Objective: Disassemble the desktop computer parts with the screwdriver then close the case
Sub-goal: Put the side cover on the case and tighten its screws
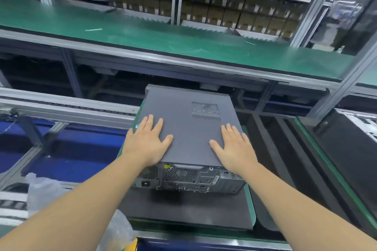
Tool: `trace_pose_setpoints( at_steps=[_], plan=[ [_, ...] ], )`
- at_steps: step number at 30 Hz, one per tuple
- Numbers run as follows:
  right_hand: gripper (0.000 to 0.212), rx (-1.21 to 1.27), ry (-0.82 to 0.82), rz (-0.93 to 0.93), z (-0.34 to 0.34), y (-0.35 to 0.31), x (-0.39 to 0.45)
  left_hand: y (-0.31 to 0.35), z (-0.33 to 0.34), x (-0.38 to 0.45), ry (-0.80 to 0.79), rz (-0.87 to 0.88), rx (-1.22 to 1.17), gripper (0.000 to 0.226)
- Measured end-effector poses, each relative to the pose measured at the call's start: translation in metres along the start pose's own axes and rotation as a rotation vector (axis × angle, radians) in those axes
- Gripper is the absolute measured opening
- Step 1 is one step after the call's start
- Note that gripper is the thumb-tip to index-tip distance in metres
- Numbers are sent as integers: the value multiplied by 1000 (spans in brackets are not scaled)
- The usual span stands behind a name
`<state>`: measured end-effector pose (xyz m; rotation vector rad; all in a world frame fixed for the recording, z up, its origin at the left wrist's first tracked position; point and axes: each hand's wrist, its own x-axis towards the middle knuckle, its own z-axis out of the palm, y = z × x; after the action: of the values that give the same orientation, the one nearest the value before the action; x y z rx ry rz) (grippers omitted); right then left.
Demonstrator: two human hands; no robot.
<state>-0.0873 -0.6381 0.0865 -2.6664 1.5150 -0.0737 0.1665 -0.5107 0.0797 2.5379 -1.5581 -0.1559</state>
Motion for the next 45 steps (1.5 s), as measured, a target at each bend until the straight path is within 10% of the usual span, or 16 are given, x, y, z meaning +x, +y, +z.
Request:
trace_pose_setpoints(
  at_steps=[9, 16, 23, 32, 35, 41, 45],
  plan=[
    [40, 128, 273, 98, -7, -7, -19, 6, -13, -46, 191, 85, -63, 44],
    [17, 28, 63, 92, -33, -69, -15, -65, 1, -135, 61, -70, -67, 102],
    [22, 77, 78, -470, -5, -208, -79, -132, 14, -197, -490, -331, 79, 123],
    [35, -24, 124, -468, 10, -224, -82, -187, 49, -265, -408, -427, 391, 37],
    [36, -72, 106, -432, 8, -231, -83, -212, 21, -289, -670, -510, 688, 22],
    [48, -108, 6, -377, 0, -246, -91, -259, 10, -361, -1402, -713, 1077, 40],
    [47, -106, -40, -361, -4, -245, -93, -251, -12, -356, -1281, -807, 732, 49]
  ],
)
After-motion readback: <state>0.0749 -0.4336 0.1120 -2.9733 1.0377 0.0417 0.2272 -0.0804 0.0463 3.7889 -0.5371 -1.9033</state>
